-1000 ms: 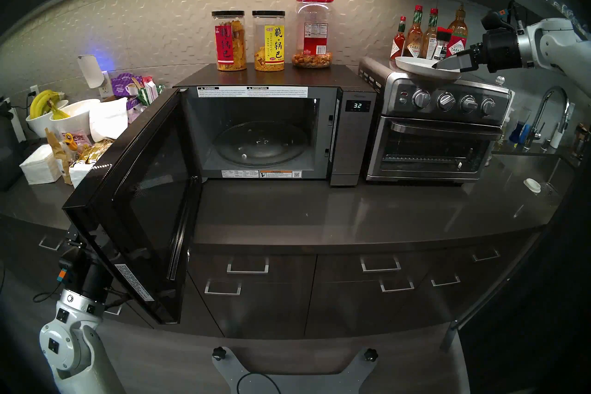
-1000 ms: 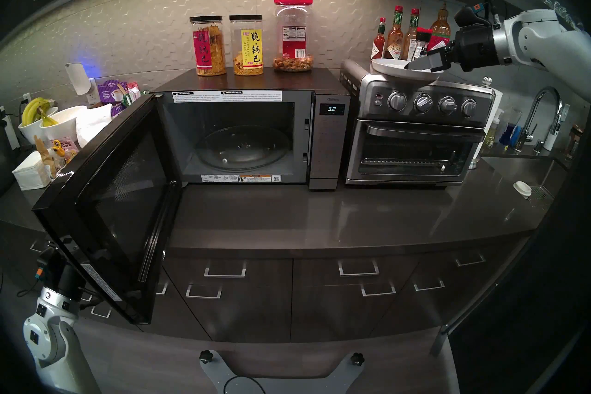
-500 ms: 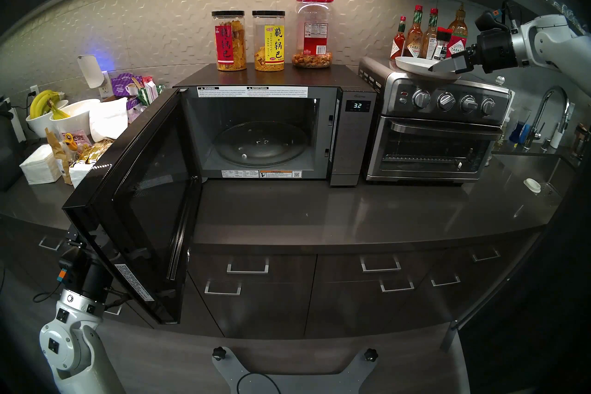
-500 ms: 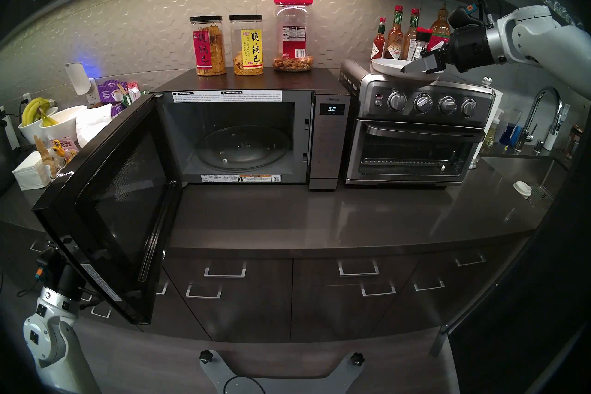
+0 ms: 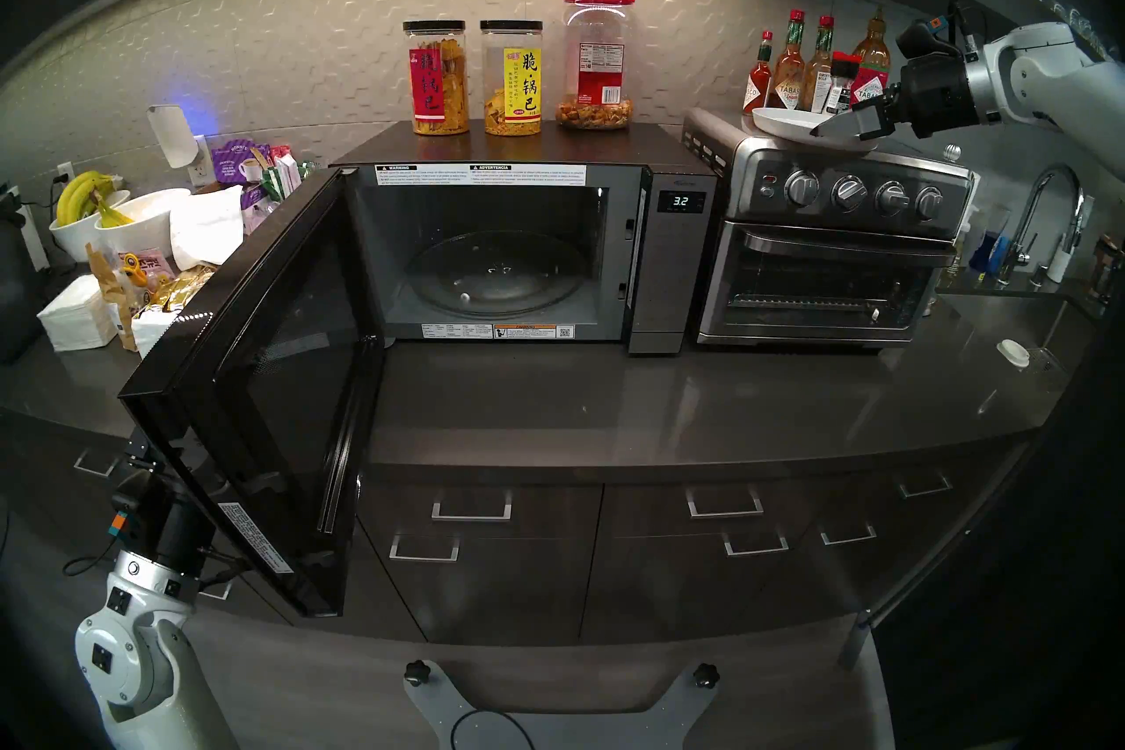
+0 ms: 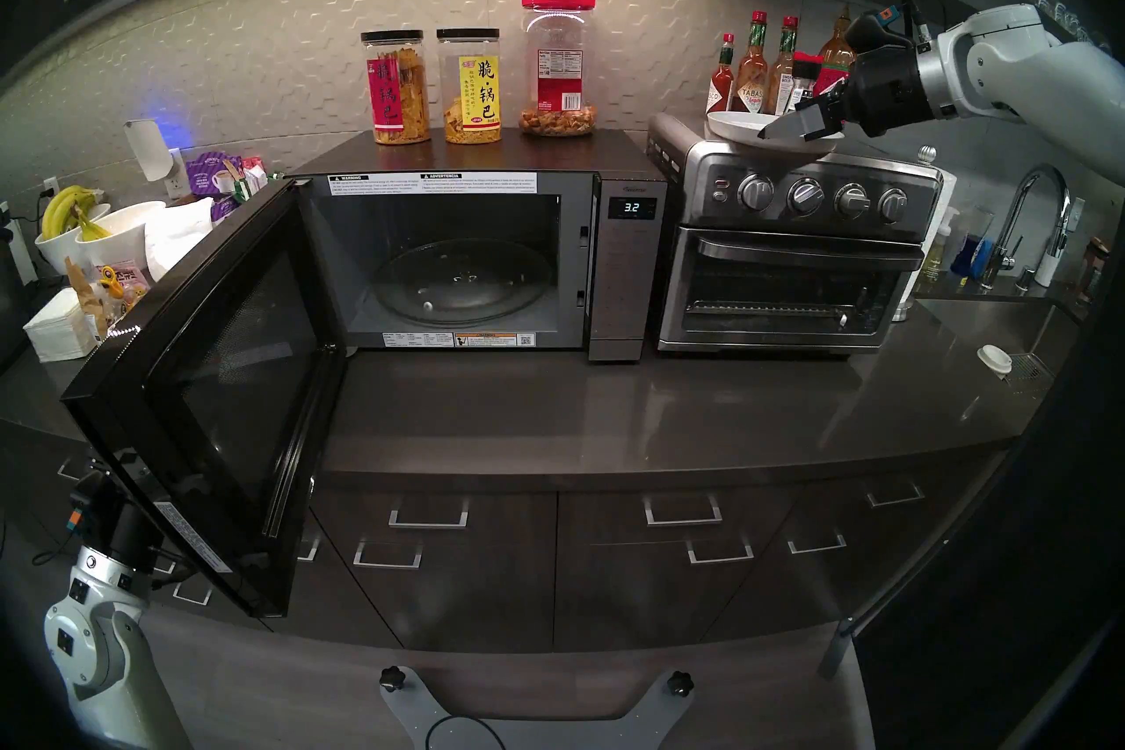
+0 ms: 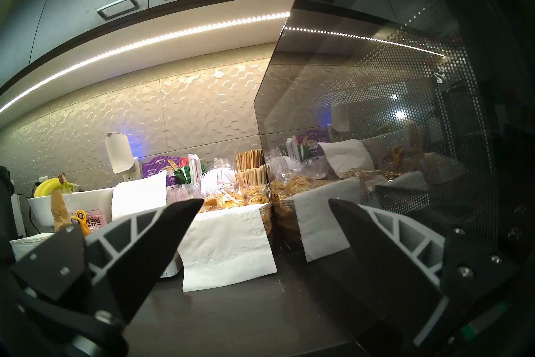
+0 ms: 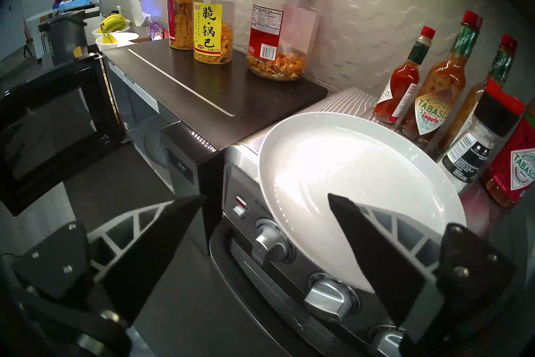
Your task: Open the microwave, put the plate inside, and close the door
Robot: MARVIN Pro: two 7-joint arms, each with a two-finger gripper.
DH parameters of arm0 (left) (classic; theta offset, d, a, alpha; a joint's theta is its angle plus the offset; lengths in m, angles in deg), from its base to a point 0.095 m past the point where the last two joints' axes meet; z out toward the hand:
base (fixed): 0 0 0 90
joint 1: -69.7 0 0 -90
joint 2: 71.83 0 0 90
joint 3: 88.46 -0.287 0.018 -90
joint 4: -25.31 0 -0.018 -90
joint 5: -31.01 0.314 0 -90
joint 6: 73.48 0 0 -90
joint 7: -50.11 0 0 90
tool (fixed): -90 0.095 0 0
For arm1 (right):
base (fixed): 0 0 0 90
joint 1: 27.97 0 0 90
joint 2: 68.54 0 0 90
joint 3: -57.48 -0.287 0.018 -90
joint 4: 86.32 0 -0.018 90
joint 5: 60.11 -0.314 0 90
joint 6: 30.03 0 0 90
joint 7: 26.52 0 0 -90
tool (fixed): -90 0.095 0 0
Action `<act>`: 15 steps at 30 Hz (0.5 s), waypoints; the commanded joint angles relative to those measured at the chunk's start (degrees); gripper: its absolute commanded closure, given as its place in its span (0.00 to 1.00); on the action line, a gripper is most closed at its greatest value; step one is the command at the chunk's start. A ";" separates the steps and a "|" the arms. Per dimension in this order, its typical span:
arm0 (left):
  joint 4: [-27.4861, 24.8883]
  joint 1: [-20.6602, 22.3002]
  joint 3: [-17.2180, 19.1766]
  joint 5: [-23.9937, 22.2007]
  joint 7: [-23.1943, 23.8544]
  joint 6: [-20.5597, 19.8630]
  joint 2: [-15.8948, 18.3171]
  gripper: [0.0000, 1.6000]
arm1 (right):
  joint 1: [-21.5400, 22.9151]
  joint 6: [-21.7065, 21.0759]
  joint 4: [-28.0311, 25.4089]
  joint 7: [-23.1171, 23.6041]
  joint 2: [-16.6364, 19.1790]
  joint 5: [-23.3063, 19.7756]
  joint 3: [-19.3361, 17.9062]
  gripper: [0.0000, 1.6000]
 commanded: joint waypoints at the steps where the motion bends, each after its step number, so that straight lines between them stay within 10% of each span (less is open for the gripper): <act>1: -1.21 -0.10 -0.06 -0.12 0.06 0.07 -0.13 0.00 | -0.02 -0.60 1.98 -0.48 -2.11 -1.04 -1.23 0.00; 15: -1.23 -0.12 -0.06 -0.11 0.05 0.06 -0.14 0.00 | -0.57 -1.66 2.38 0.97 -3.03 0.42 -0.64 0.00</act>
